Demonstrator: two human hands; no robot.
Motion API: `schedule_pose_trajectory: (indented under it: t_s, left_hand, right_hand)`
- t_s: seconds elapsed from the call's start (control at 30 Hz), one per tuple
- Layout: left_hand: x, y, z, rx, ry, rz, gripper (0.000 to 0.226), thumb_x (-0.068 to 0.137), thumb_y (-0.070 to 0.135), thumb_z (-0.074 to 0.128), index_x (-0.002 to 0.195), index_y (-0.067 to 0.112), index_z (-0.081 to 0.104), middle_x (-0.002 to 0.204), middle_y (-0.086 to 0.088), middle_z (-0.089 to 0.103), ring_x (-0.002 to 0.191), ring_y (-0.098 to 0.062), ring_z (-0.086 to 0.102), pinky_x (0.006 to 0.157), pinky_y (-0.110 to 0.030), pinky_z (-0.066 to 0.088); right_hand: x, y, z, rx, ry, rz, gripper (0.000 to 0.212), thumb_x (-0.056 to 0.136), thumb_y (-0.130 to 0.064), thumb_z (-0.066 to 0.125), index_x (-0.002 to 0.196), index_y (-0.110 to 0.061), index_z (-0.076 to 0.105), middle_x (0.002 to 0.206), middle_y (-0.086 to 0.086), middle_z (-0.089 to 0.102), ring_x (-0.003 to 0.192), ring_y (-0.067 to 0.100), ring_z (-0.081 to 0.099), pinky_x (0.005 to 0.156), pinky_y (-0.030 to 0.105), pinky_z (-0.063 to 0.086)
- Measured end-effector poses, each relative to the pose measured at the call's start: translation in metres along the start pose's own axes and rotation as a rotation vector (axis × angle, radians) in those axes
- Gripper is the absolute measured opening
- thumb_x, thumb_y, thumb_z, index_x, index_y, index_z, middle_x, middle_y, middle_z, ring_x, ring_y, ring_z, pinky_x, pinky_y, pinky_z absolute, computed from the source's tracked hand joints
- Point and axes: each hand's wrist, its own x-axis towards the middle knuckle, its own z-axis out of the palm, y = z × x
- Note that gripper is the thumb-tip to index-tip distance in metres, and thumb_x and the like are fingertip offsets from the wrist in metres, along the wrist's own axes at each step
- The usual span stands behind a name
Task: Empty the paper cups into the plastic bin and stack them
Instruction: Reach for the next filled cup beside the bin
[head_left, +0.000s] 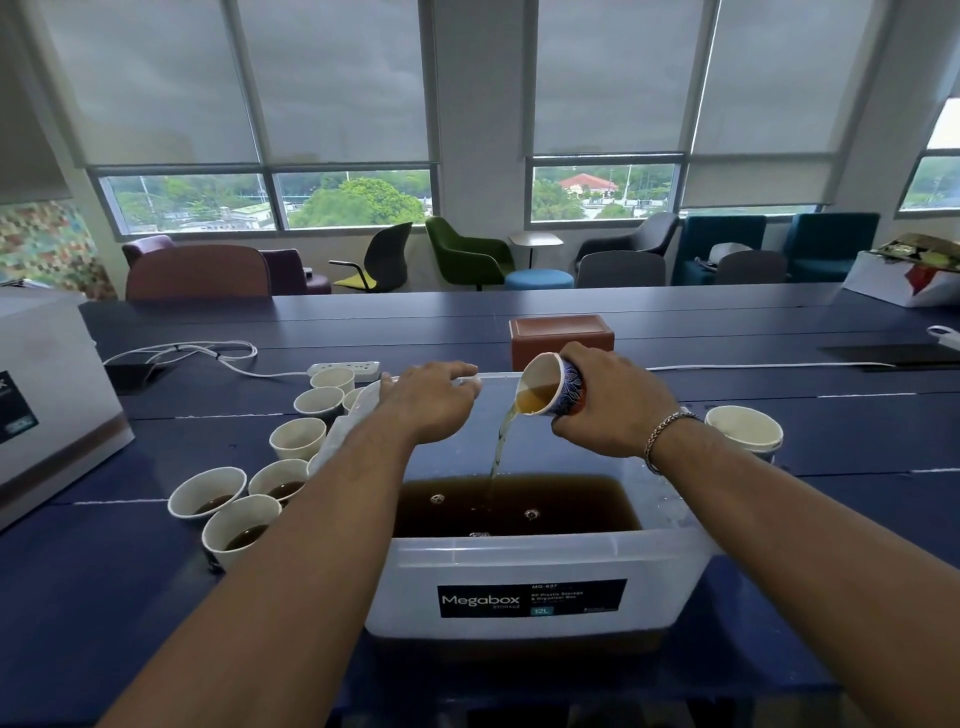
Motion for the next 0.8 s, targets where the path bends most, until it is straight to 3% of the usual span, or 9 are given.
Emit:
schedule_pose_trajectory:
  t_s: [0.3,0.8]
  left_hand:
    - [0.0003,-0.0005,0.0000,-0.013,0.000,0.001,0.040,0.103,0.046,0.039,0.140,0.035,0.050,0.153,0.000,0.043,0.141,-0.027,0.035,0.116,-0.060,0.021]
    - [-0.0004,-0.0004,-0.0001,0.004,-0.009,0.004,0.041,0.103,0.047,0.037,0.141,0.035,0.048,0.154,0.001,0.041,0.143,-0.027,0.032,0.117,-0.060,0.016]
  right_hand:
    - [-0.0023,-0.0045,-0.0028,-0.091,0.052,0.006,0.066,0.075,-0.042,0.074,0.130,-0.024,0.043,0.126,0.002,0.053,0.112,0.022,0.050,0.092,0.041,0.051]
    - [-0.0014,-0.0040,-0.0017,-0.158,0.081,-0.011,0.068,0.076,-0.041,0.073,0.133,-0.024,0.040,0.129,0.003,0.051,0.117,0.022,0.047,0.092,0.039,0.048]
